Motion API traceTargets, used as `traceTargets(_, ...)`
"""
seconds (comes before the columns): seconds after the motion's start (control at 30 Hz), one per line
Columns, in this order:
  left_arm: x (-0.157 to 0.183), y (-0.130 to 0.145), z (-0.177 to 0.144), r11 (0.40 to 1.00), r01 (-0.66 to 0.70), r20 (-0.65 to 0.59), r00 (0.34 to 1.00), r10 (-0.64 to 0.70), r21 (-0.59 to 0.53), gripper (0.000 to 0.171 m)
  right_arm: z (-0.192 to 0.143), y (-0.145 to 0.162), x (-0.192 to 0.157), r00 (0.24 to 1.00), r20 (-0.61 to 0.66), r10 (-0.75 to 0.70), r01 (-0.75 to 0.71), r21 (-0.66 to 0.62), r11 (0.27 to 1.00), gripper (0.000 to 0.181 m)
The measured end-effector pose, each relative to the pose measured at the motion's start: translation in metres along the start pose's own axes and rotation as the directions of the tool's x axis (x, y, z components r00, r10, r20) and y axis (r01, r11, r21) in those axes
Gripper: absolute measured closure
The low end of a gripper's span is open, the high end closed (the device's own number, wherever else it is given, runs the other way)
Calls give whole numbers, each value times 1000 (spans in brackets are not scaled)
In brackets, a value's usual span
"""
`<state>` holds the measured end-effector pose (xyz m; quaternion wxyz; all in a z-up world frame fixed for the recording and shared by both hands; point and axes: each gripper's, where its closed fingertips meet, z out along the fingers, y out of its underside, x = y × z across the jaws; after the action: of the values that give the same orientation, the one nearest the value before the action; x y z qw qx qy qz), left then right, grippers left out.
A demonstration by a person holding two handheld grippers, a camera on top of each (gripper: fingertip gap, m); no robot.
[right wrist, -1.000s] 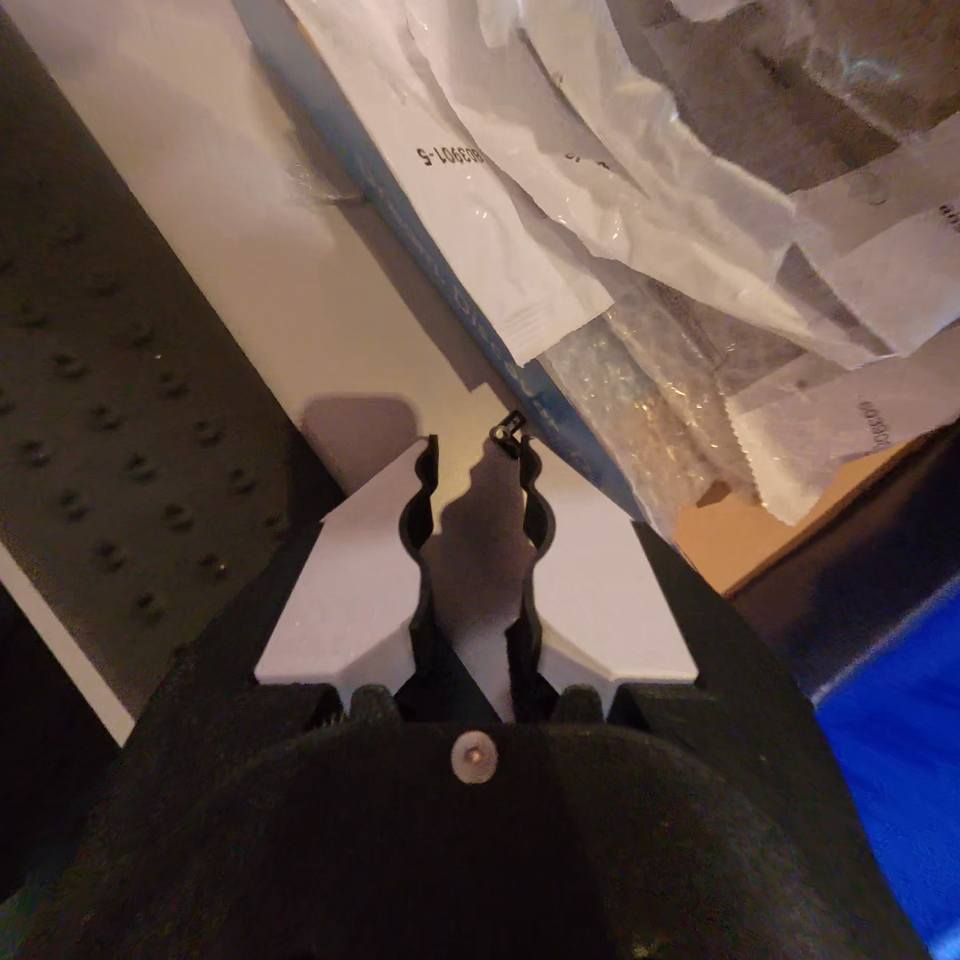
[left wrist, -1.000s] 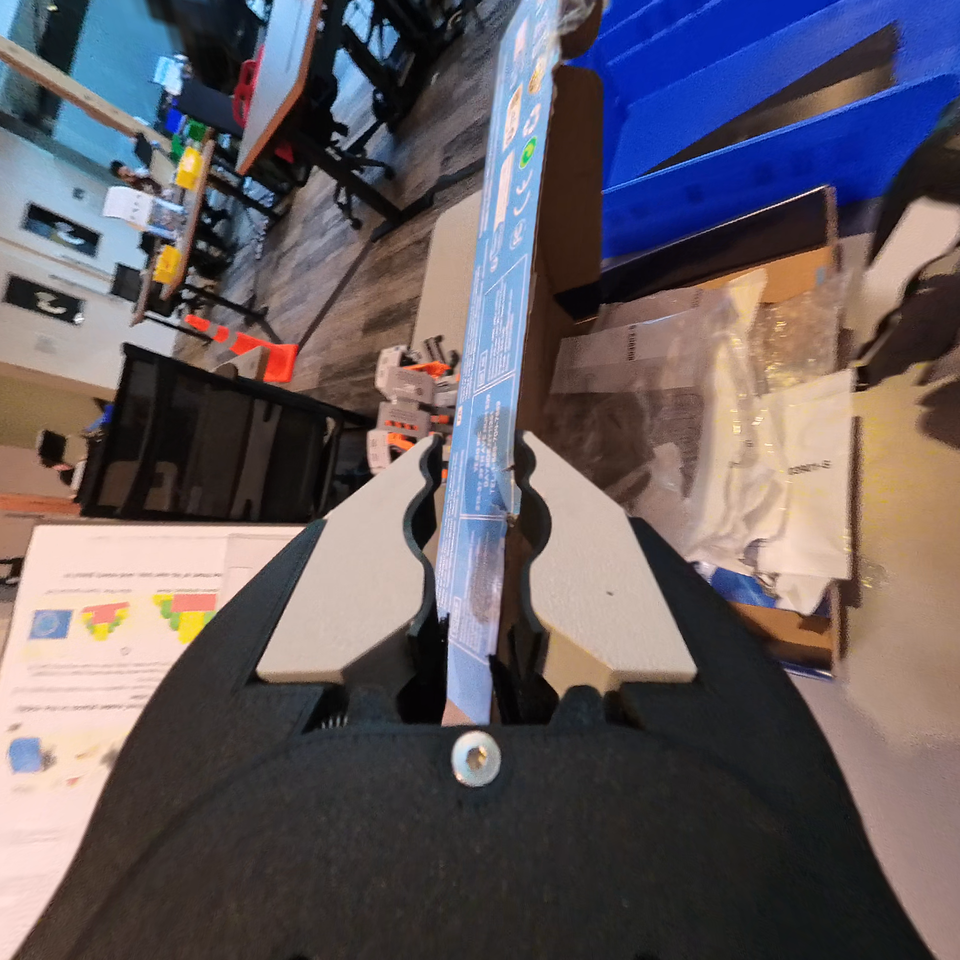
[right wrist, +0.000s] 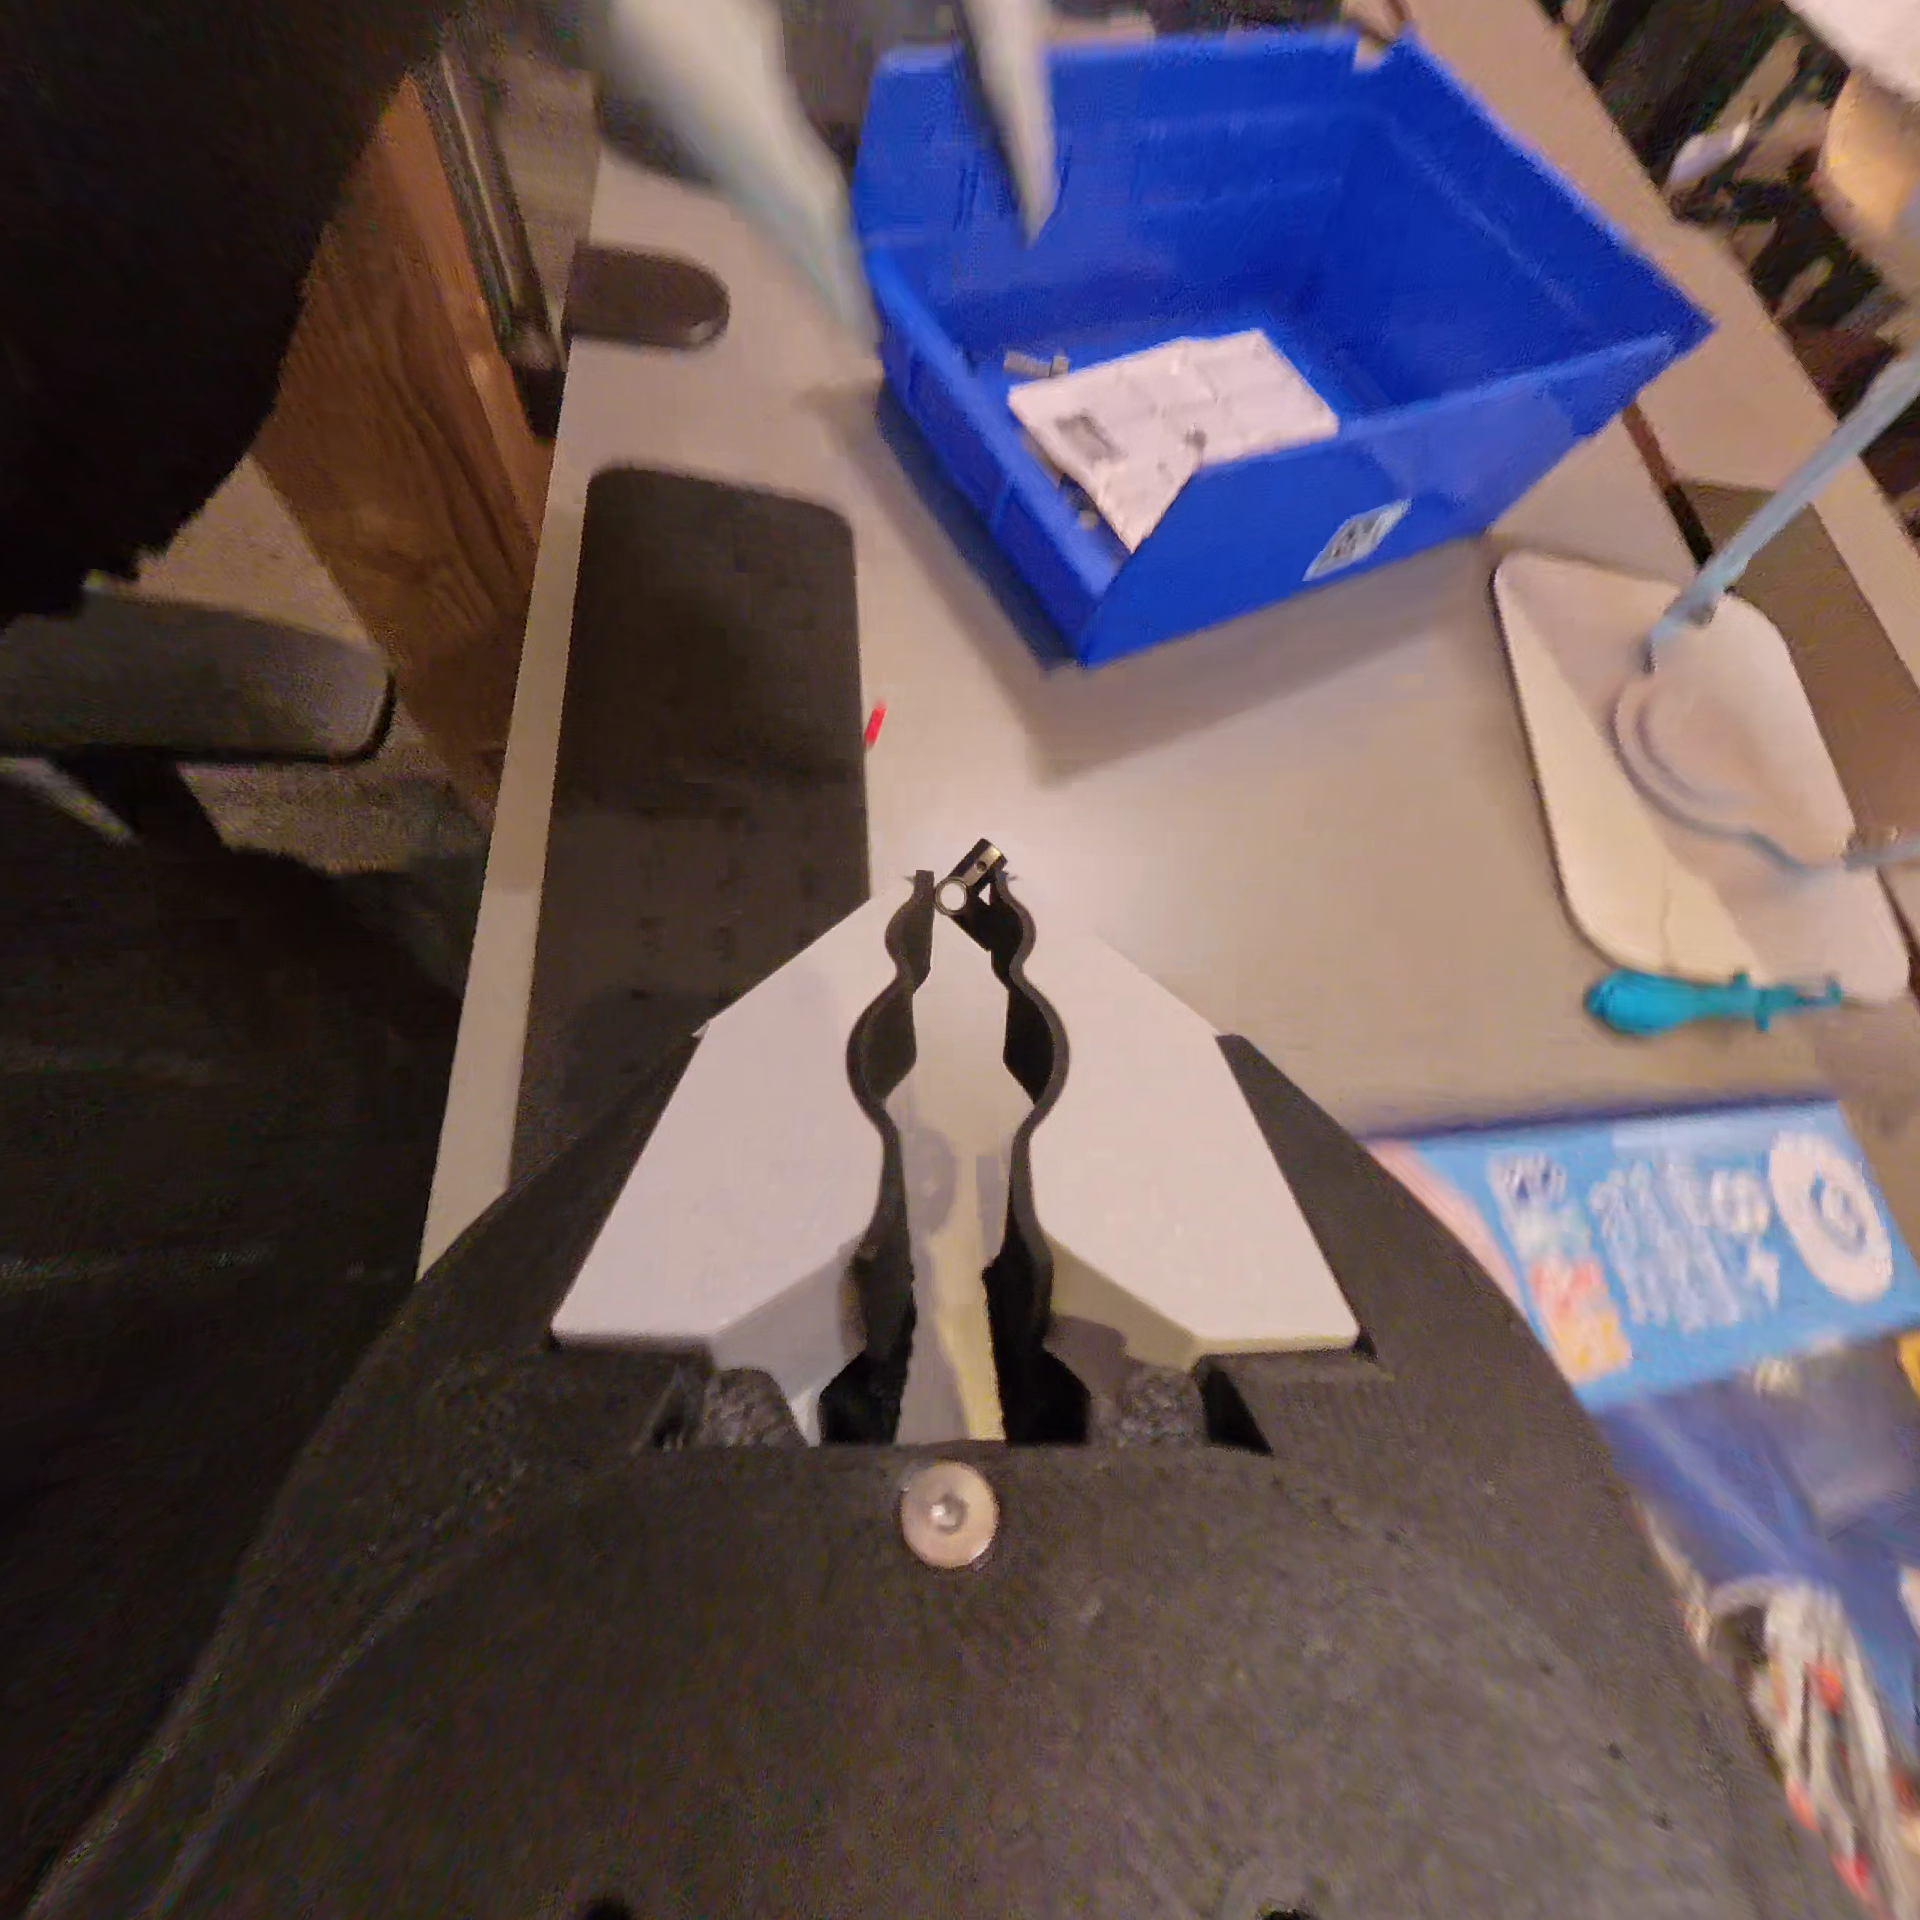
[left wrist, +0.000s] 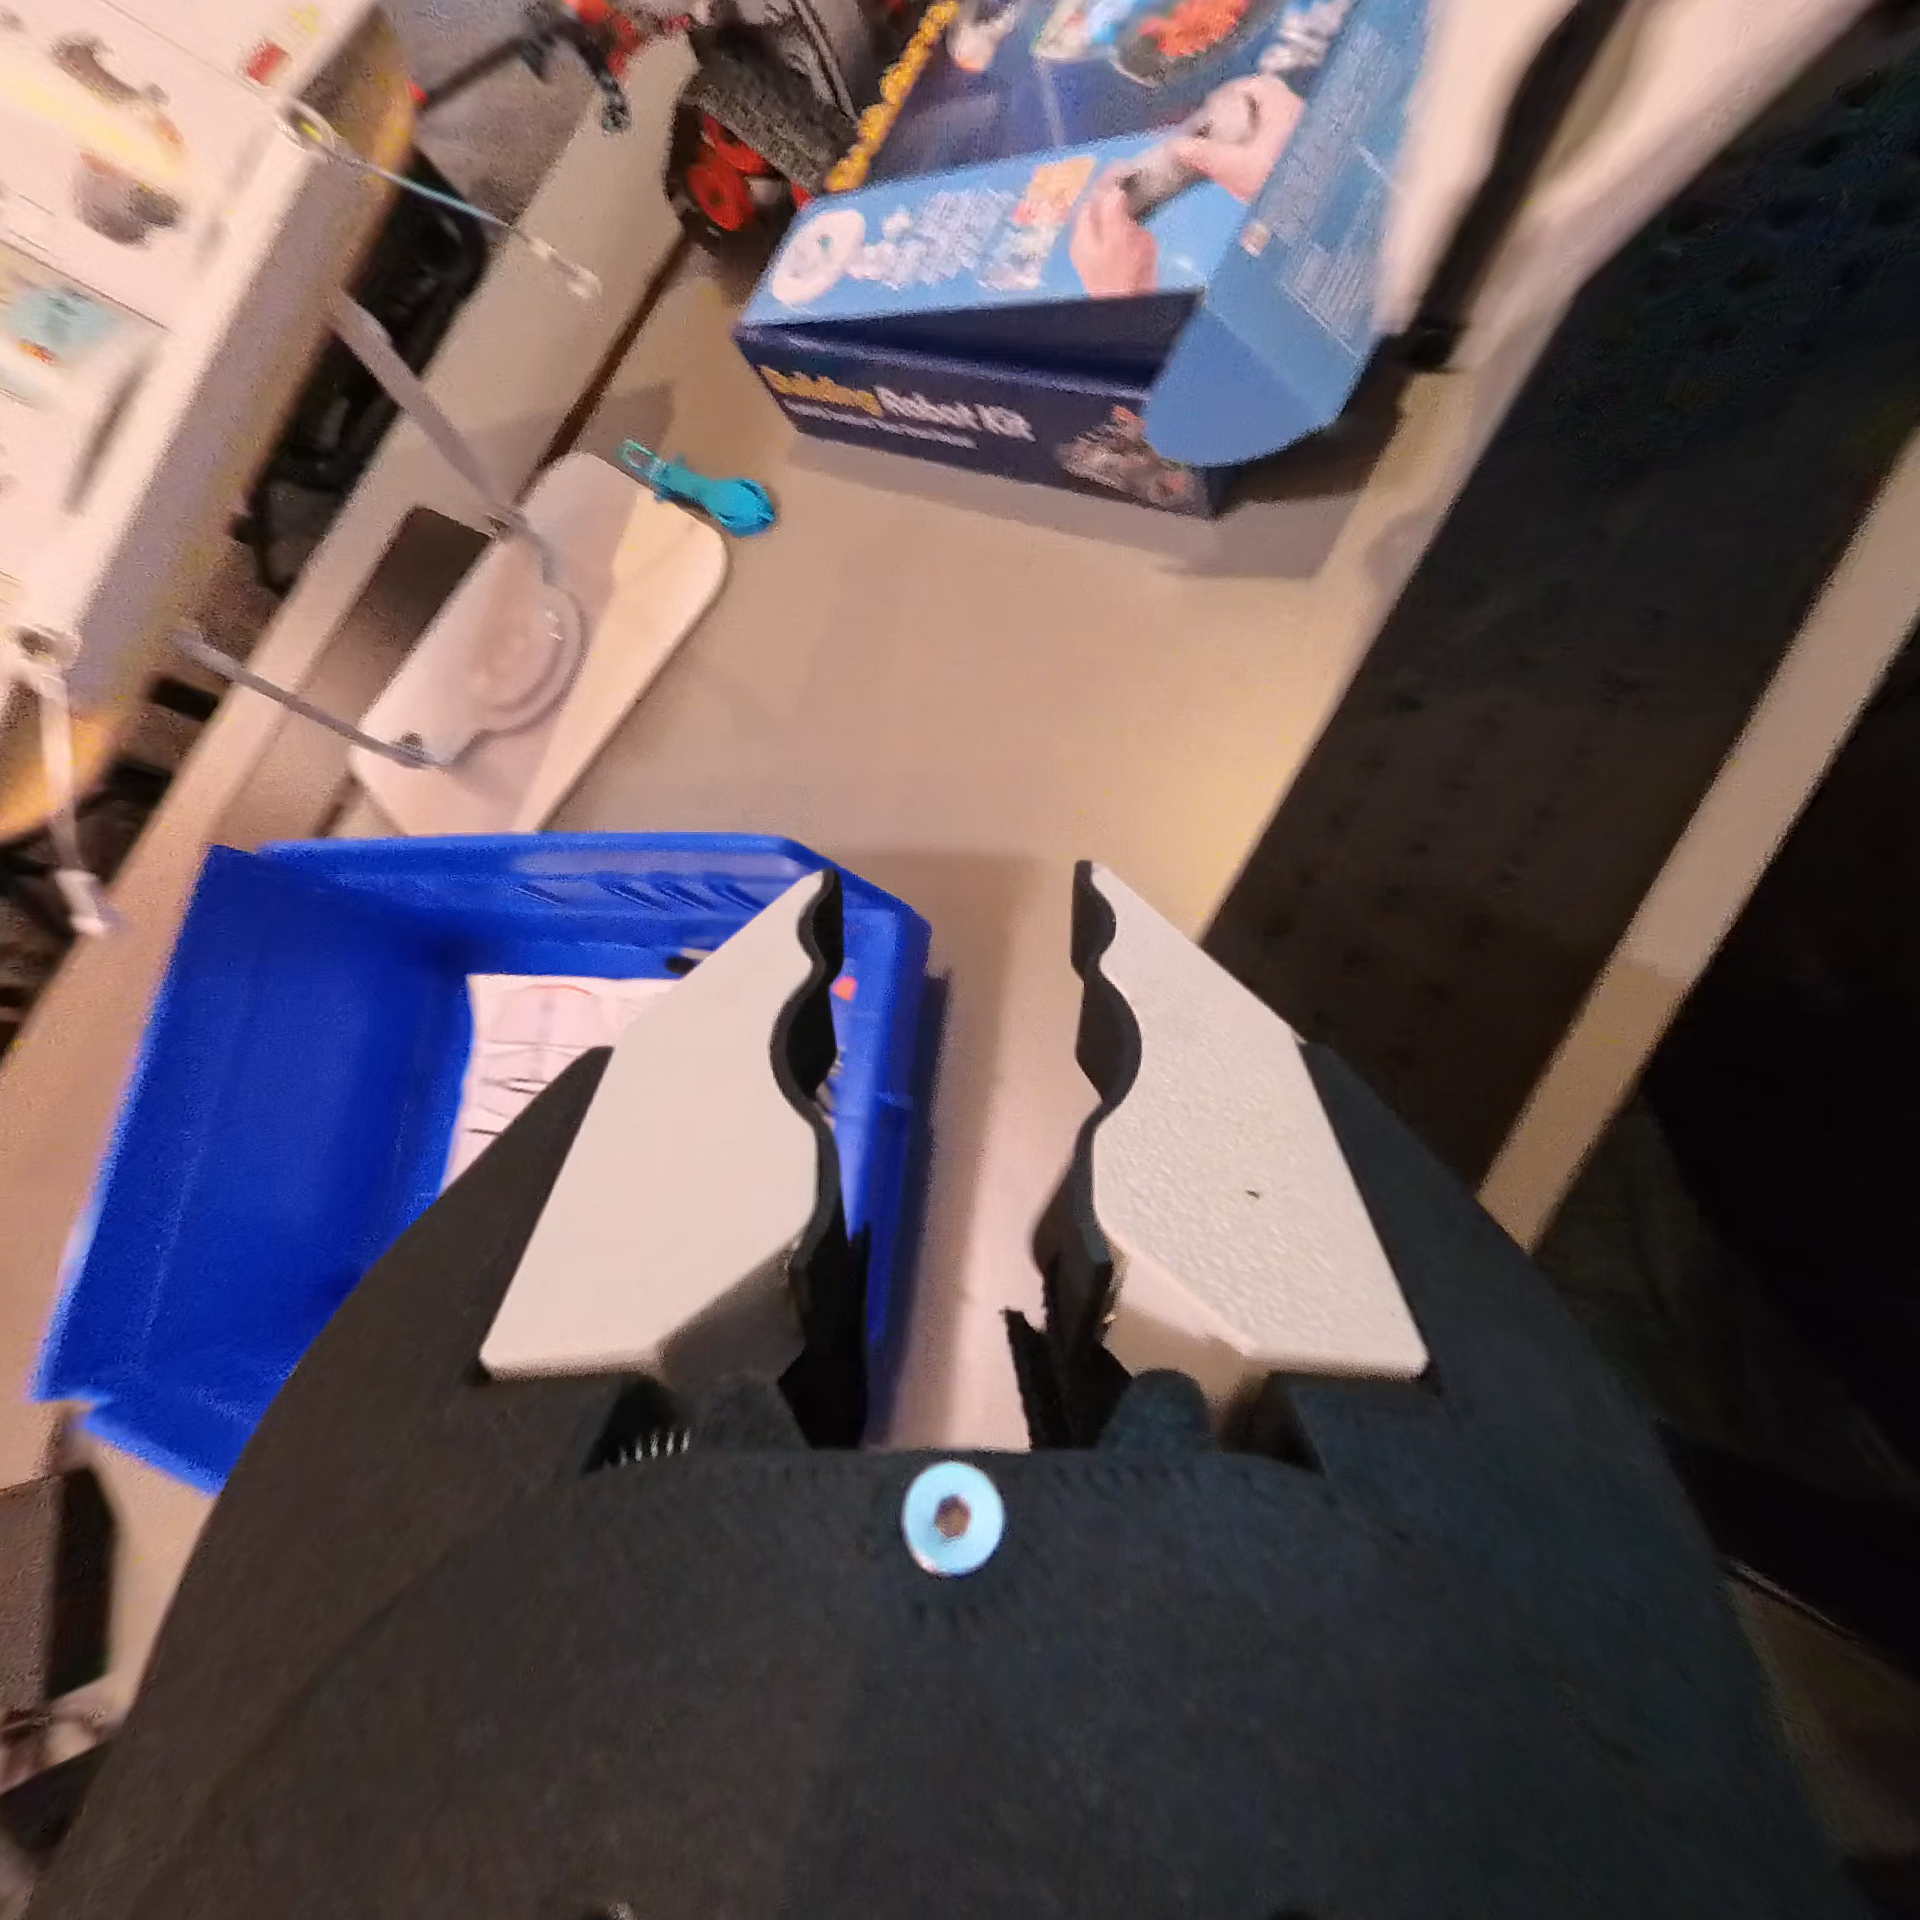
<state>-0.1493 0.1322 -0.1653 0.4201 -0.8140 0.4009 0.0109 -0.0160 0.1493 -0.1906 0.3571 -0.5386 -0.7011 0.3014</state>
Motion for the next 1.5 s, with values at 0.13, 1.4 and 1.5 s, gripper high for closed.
traceTargets(0.13, 36, 23, 10, 1000, 20, -118, 993, -21, -6, 140, 33, -38, 13, 998, 43, -40, 39, 28, 999, 174)
traceTargets(1.4, 59, 70, 92, 980, -173, -376, 918, 126, -94, 171, 16, -11, 23, 998, 66, 5, -13, 121, 993, 174)
traceTargets(1.5, 50, 52, 72, 986, -159, -329, 935, 133, -52, 171, 14, -11, 25, 998, 61, 10, -18, 126, 992, 174)
